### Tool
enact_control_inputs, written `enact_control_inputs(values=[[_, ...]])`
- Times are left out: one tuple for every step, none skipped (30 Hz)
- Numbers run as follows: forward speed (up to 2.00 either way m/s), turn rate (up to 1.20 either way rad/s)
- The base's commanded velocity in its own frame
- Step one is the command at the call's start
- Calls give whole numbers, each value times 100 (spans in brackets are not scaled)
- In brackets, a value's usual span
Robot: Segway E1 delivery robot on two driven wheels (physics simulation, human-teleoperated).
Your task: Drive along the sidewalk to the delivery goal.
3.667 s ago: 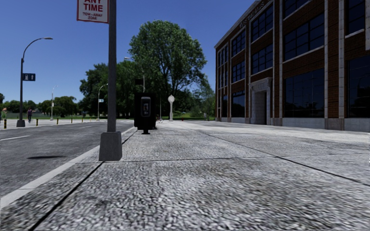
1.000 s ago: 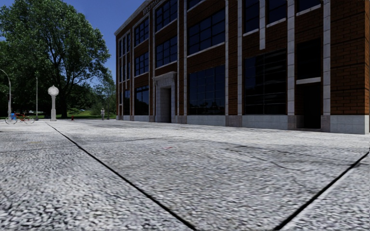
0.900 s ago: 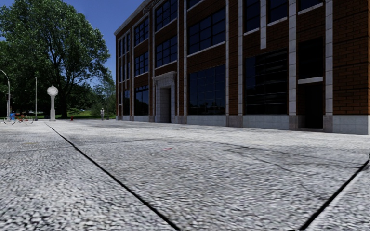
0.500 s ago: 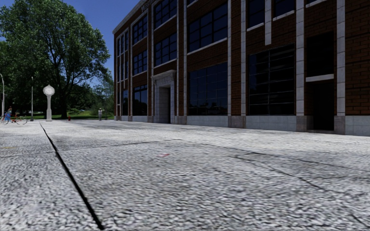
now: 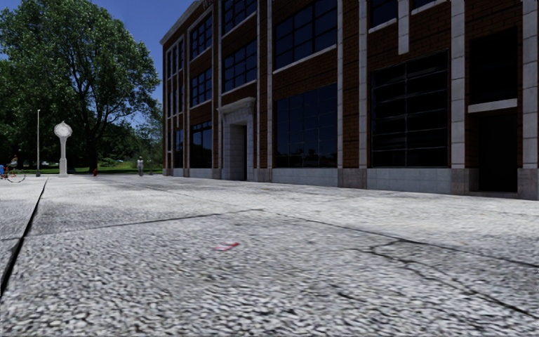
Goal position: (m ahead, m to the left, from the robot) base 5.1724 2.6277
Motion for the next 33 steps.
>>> enact_control_inputs(values=[[196, 0], [196, 0], [195, 0], [194, 0], [194, 0], [194, 0], [194, 0], [194, 0], [182, 0], [171, 0], [38, 0], [28, 0], [25, 0], [24, 0], [24, 0], [13, 0], [9, 0], [9, 0], [13, 0], [10, 0], [8, 0], [7, 0], [7, 0], [4, 8], [4, 16], [3, 25], [3, 33], [5, 40], [5, 40], [6, 45], [6, 48], [6, 48], [7, 48]])
